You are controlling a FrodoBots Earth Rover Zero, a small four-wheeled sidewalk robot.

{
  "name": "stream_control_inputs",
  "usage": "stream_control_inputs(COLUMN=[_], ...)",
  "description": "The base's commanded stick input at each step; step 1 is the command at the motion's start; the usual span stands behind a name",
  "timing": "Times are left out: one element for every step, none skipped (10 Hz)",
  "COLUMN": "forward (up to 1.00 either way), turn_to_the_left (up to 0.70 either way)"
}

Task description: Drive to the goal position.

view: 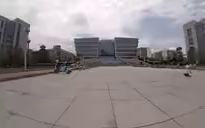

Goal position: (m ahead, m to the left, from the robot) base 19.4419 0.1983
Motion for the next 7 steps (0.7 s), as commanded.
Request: stream_control_inputs(forward=[1.00,1.00,1.00,1.00,1.00,1.00,1.00], turn_to_the_left=[0.00,0.00,0.00,0.00,0.00,0.00,0.00])
